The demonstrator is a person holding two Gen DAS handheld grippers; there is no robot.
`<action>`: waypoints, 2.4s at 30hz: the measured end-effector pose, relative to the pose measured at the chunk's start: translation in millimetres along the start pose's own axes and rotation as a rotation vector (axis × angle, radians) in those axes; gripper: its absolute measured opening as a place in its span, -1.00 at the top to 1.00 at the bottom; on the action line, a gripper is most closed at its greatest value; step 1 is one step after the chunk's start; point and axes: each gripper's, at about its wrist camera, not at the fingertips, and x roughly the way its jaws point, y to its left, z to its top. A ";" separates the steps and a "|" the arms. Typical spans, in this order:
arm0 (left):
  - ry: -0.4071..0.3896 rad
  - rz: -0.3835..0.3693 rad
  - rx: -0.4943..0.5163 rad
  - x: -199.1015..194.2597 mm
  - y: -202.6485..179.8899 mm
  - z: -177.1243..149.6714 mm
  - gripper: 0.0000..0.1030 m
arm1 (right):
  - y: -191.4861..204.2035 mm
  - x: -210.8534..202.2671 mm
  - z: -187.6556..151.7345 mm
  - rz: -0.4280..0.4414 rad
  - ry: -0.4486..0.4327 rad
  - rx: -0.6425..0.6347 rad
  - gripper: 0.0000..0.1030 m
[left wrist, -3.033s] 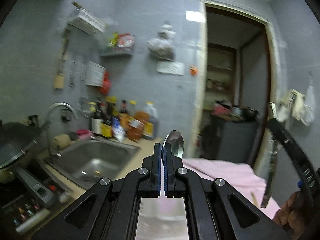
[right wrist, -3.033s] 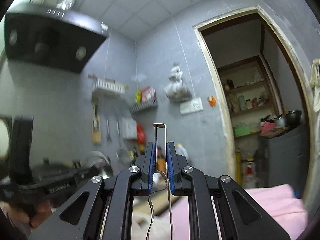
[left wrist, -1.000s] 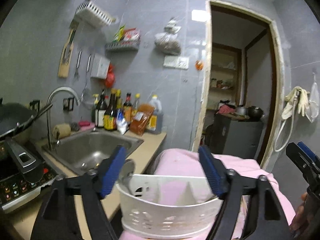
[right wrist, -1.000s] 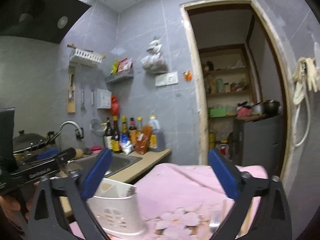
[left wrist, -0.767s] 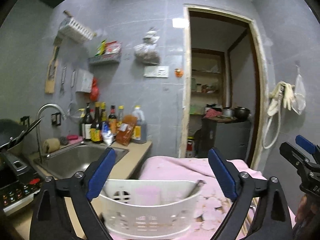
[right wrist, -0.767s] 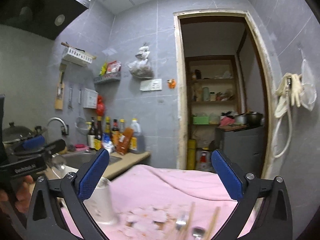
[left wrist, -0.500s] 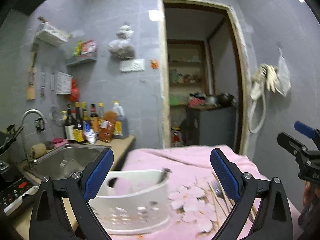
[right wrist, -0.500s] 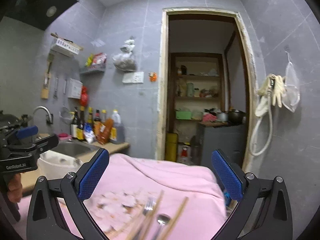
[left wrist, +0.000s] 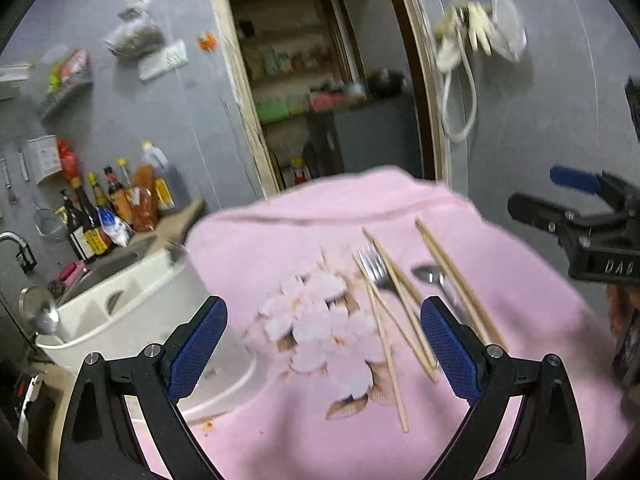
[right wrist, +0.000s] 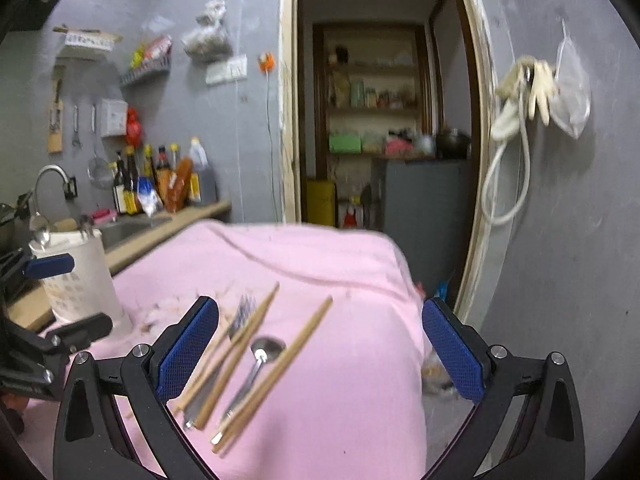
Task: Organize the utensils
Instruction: 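Move the left tool to a chopstick while the right tool grasps another wooden chopstick, then lift the chopstick with the left tool while the right tool carries its chopstick to the caddy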
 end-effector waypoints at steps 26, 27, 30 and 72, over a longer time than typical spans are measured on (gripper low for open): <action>0.391 -0.148 -0.027 118.6 -4.4 -5.8 0.33 | -3.6 105.4 -18.8 0.114 0.487 -0.004 0.24; 0.395 -0.137 -0.036 121.8 -2.2 -4.5 0.42 | -4.0 107.6 -16.9 0.109 0.490 -0.009 0.28; 0.407 -0.123 -0.047 130.0 0.9 0.9 0.46 | -4.9 114.1 -14.7 0.109 0.501 -0.009 0.42; -0.125 -0.138 -0.334 -16.6 54.5 26.1 0.96 | 40.2 11.4 19.8 0.329 -0.051 0.124 0.90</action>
